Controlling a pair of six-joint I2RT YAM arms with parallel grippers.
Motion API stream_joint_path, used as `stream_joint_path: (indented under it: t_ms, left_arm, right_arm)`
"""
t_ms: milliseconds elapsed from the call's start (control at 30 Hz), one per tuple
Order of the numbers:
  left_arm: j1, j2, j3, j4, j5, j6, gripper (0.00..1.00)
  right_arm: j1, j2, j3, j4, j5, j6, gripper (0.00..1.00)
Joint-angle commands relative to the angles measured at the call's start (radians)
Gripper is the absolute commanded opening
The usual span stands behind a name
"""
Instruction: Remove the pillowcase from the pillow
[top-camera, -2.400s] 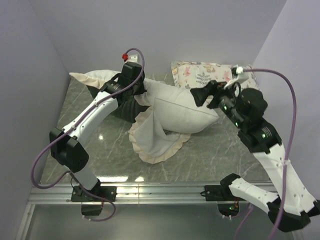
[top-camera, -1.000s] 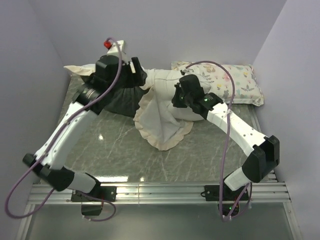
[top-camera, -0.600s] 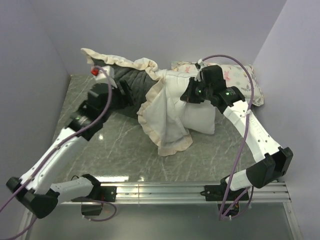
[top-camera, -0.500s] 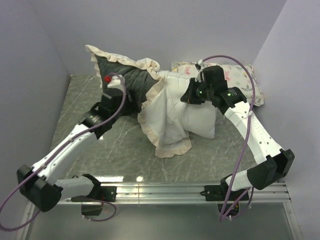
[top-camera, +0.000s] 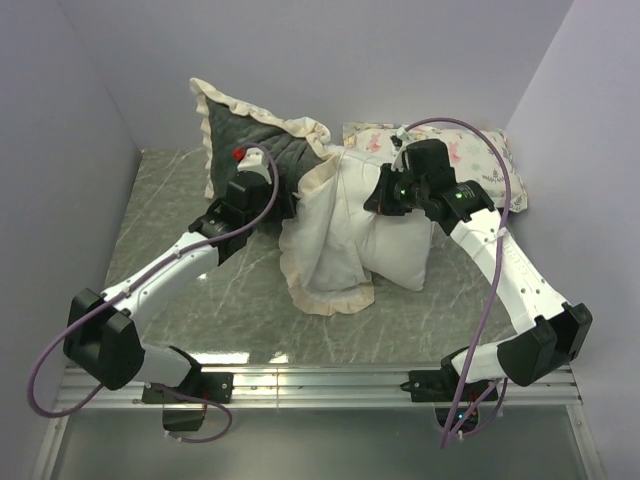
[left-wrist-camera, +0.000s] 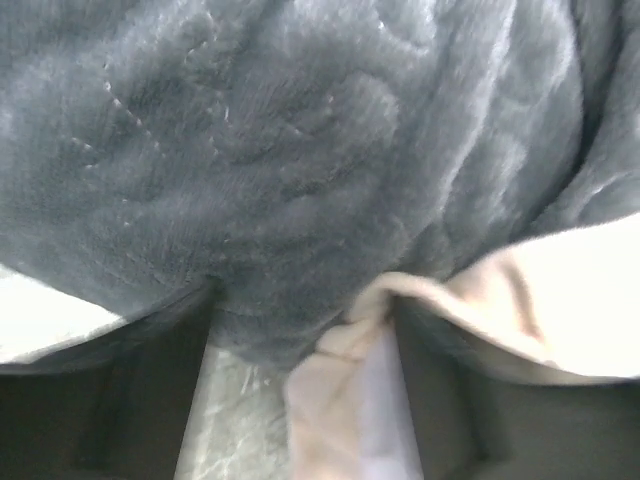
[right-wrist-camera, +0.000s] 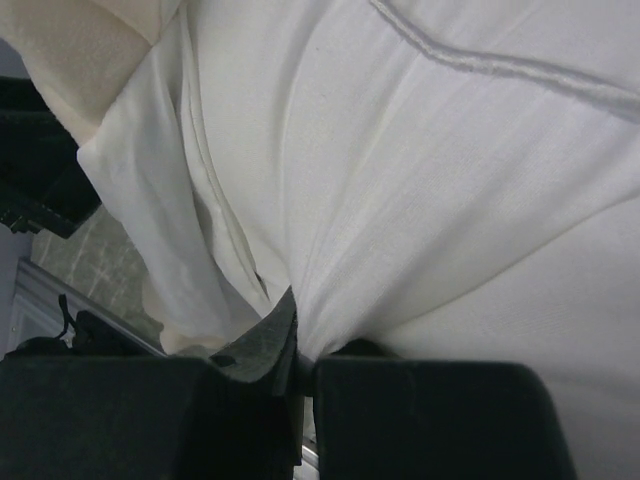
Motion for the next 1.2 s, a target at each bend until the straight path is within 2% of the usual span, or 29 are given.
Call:
stream_joint_path:
  t_ms: [0,67,100,133,167,233,267,300,467,567,700,833,933,967,1033,1133,1167]
  left_arm:
    - [0.009,0.061,0.09,0.094,-0.039,0.022,0.64]
    - [0.009,0.082,0.108,0.051,-0.079,0.004,0.39]
    - [0.009,0.083,0.114,0.026,-0.107,-0.003,0.14]
    - [0.009,0.079,0.114,-0.007,-0.133,-0.007,0.05]
    - [0.012,0.07,0.118,-0.041,-0.219,-0.025,0.0]
    - [0.029,0.061,0.139,-0.101,-0.304,-0.048,0.0]
    - [0.067,0.053,0.15,-0.183,-0.385,-0.081,0.0]
    - [0.094,0.047,0.156,-0.219,-0.406,-0.096,0.0]
    - [0.294,-0.066,0.157,-0.285,-0.378,-0.098,0.0]
    - [0.317,-0.115,0.205,-0.331,-0.433,-0.075,0.0]
    - [0.317,-0.201,0.291,-0.4,-0.466,-0.043,0.0]
    - [0.312,-0.273,0.344,-0.392,-0.305,0.013,0.0]
    - [0.282,-0.206,0.485,-0.519,-0.295,0.04,0.0]
    - [0.235,-0.174,0.518,-0.538,-0.311,0.051,0.0]
    - [0.176,-0.139,0.591,-0.569,-0.325,0.075,0.0]
    - [0.156,-0.091,0.673,-0.603,-0.279,0.092,0.0]
    - [0.145,-0.057,0.683,-0.606,-0.265,0.097,0.01]
  right_arm:
    - [-0.002,-0.073,0.019,0.125,-0.008,-0.019,0.0]
    - [-0.002,-0.073,0.022,0.116,0.011,-0.025,0.0]
    - [-0.002,-0.075,0.026,0.112,0.026,-0.027,0.0]
    - [-0.002,-0.077,0.029,0.098,0.069,-0.03,0.0]
    - [-0.002,-0.077,0.032,0.092,0.089,-0.034,0.0]
    - [-0.005,-0.078,0.046,0.067,0.158,-0.036,0.0]
    - [-0.008,-0.081,0.051,0.059,0.178,-0.036,0.0]
    - [-0.012,-0.09,0.054,0.047,0.192,-0.034,0.0]
    - [-0.086,-0.136,0.052,0.027,0.219,-0.027,0.0]
    - [-0.124,-0.173,0.051,0.016,0.207,-0.024,0.0]
    - [-0.158,-0.199,0.069,0.003,0.181,-0.016,0.0]
    - [-0.157,-0.21,0.082,0.004,0.121,-0.007,0.0]
    - [-0.155,-0.198,0.095,0.006,0.022,-0.007,0.0]
    - [-0.151,-0.199,0.097,0.01,0.008,-0.005,0.0]
    - [-0.14,-0.19,0.105,0.006,0.025,-0.011,0.0]
    - [-0.134,-0.132,0.115,-0.017,0.012,-0.027,0.0]
    - [-0.126,-0.117,0.074,0.01,0.017,-0.024,0.03]
